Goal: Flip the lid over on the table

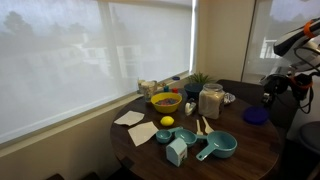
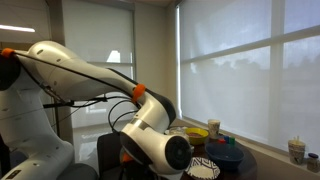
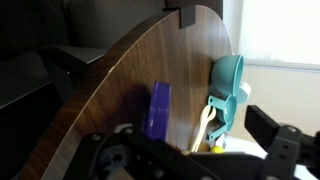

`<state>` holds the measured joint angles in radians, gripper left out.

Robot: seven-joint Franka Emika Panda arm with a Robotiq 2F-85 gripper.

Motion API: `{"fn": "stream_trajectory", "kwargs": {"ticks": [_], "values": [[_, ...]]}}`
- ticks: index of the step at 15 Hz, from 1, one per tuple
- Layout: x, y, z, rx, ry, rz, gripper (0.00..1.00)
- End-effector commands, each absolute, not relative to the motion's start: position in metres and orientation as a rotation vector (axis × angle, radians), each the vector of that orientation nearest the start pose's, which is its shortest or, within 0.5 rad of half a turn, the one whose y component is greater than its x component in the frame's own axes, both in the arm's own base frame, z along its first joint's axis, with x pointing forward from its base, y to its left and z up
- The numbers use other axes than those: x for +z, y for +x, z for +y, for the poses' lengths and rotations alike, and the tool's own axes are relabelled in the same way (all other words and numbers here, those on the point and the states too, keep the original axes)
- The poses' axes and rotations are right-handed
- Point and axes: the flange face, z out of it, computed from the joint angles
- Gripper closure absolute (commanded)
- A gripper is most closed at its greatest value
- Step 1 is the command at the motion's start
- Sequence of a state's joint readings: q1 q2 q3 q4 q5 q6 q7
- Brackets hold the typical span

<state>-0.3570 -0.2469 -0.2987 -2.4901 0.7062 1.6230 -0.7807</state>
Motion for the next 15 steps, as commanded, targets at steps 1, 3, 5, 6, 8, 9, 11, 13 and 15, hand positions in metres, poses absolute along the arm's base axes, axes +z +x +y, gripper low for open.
{"fn": "stream_trajectory", "kwargs": {"ticks": [1, 3, 5, 6, 8, 9, 11, 13, 15], "values": [[0.389, 0.353, -0.159, 0.105, -2.34, 0.078, 0.0], [0.394, 0.356, -0.154, 0.176, -2.418, 0.021, 0.0], [0.396, 0.359, -0.153, 0.225, -2.504, -0.035, 0.0], [0.397, 0.362, -0.155, 0.238, -2.55, -0.066, 0.0], [0.398, 0.366, -0.157, 0.233, -2.646, -0.13, 0.0], [0.399, 0.369, -0.157, 0.217, -2.693, -0.162, 0.0], [0.407, 0.373, -0.156, 0.181, -2.781, -0.225, 0.0], [0.425, 0.379, -0.151, 0.103, -2.857, -0.294, 0.0], [0.447, 0.384, -0.141, -0.023, -2.899, -0.359, 0.0]]}}
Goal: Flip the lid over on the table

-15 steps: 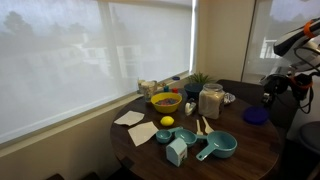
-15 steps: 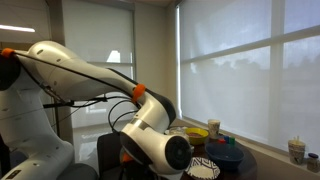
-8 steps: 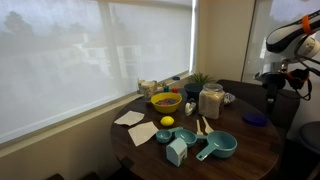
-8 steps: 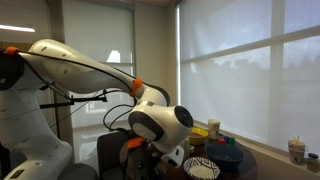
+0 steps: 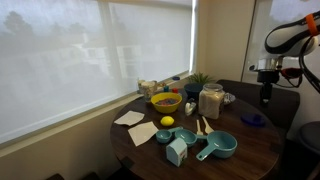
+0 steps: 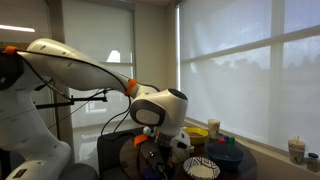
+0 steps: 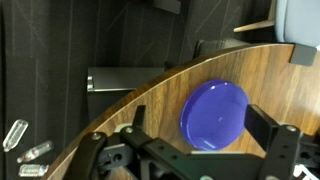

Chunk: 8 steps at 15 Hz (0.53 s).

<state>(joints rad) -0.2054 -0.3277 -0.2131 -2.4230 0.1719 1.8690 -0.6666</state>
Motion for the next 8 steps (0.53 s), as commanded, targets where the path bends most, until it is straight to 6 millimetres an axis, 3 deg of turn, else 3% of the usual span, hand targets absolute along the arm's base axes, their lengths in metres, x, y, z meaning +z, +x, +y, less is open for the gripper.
{"fn": "stream_trajectory", "kwargs": {"ticks": [1, 4, 8], "values": [[0.459, 0.386, -0.135, -0.088, -2.918, -0.387, 0.0], [0.495, 0.391, -0.116, -0.281, -2.943, -0.451, 0.0], [0.53, 0.389, -0.093, -0.403, -2.906, -0.464, 0.0]]}}
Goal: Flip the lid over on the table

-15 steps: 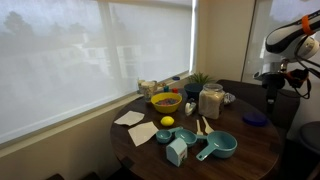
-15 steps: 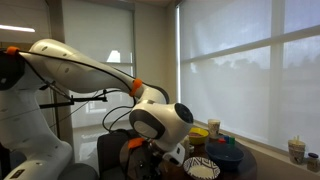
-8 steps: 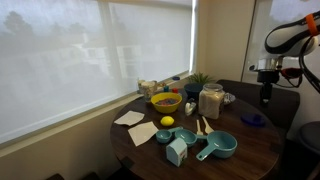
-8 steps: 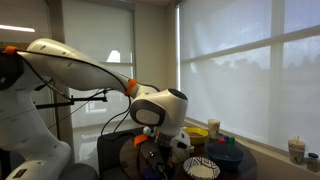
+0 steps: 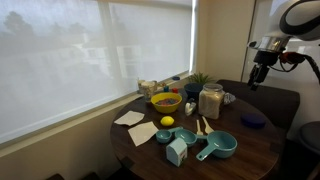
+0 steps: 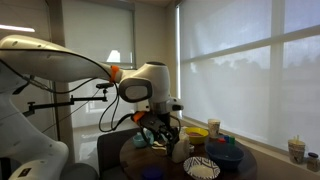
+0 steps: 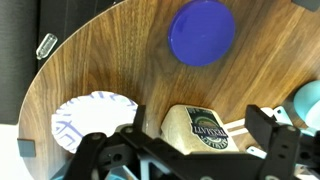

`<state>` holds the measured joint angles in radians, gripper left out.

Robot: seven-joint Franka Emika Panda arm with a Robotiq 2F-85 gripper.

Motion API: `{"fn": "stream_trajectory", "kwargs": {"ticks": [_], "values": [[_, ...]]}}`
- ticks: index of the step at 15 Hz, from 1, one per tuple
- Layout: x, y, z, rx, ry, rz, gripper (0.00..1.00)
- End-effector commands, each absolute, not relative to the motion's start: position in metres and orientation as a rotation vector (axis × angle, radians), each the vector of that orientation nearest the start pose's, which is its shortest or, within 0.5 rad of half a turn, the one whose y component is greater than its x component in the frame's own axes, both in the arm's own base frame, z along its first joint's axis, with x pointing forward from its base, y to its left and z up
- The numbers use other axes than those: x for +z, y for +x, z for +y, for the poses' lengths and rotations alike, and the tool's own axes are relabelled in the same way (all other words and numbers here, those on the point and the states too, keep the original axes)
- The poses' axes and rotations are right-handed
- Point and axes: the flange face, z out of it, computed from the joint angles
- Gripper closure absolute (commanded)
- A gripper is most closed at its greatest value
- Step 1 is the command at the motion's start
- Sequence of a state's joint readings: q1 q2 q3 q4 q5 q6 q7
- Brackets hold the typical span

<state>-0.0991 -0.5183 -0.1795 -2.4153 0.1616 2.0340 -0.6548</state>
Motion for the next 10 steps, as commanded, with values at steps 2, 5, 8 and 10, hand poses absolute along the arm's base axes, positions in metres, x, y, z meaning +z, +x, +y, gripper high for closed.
{"fn": "stream_trajectory", "kwargs": {"ticks": [2, 5, 8, 10], "values": [[0.538, 0.387, -0.085, -0.431, -2.889, -0.43, 0.0], [0.546, 0.387, -0.077, -0.451, -2.886, -0.384, 0.0], [0.541, 0.388, -0.08, -0.426, -2.903, -0.419, 0.0], [0.541, 0.388, -0.08, -0.427, -2.902, -0.417, 0.0]]}}
